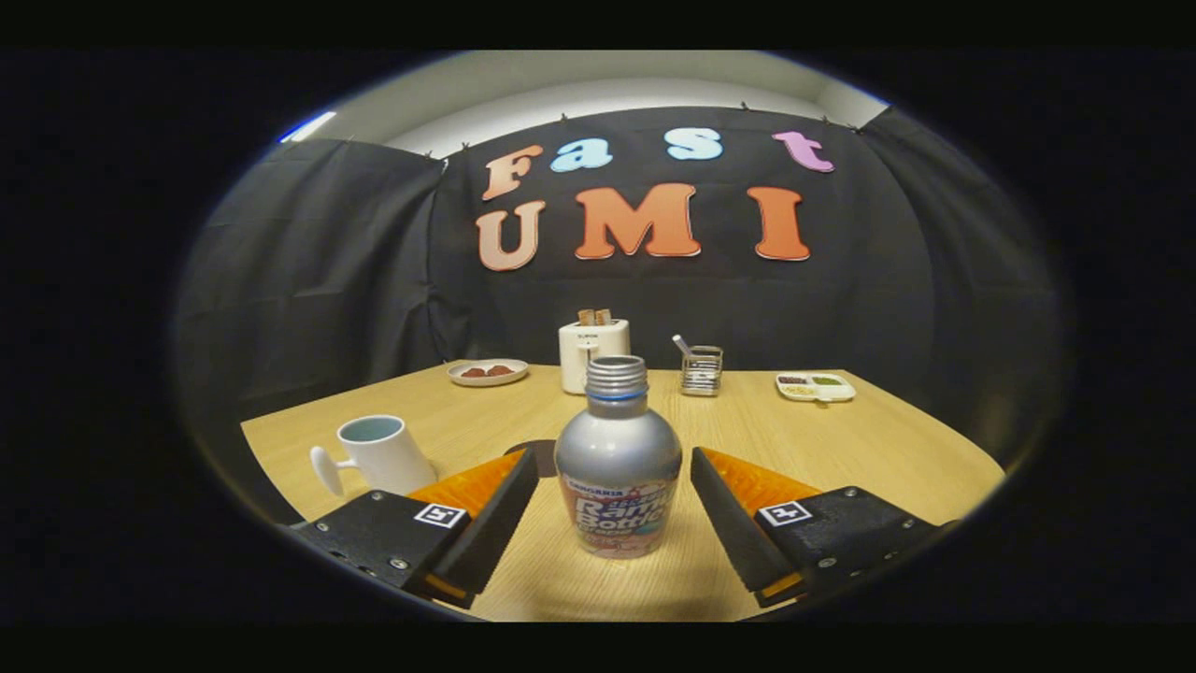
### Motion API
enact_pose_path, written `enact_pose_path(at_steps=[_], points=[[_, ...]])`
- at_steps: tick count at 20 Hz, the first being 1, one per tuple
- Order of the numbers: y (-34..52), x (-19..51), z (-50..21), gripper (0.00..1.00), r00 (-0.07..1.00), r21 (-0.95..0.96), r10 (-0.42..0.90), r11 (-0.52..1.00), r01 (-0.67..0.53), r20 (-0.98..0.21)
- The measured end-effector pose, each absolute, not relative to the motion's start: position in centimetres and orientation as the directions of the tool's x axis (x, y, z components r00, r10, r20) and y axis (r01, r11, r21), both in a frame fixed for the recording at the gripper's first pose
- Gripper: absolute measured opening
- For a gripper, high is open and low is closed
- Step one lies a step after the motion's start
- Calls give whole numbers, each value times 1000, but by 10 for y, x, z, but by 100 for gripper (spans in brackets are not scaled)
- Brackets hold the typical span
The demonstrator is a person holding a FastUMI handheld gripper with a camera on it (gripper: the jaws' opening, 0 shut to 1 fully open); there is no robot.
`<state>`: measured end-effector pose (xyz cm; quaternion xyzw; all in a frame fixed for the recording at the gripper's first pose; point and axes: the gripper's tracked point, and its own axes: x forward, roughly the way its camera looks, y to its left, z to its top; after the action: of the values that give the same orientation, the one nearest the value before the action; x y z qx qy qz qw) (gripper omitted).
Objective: Take the bottle from table, then pour the juice into the cup, finally place the bottle on the coaster
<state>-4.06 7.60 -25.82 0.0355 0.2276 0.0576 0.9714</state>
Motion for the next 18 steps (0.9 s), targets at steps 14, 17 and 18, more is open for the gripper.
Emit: enact_pose_path(at_steps=[14, 17, 18], points=[[86, -43, -286, 79, 847, 96, 97, 994, -54, -522], [87, -35, -276, 79, 858, 30, 70, 998, -63, -509], [88, -31, -272, 79, 862, 4, 63, 998, -70, -502]])
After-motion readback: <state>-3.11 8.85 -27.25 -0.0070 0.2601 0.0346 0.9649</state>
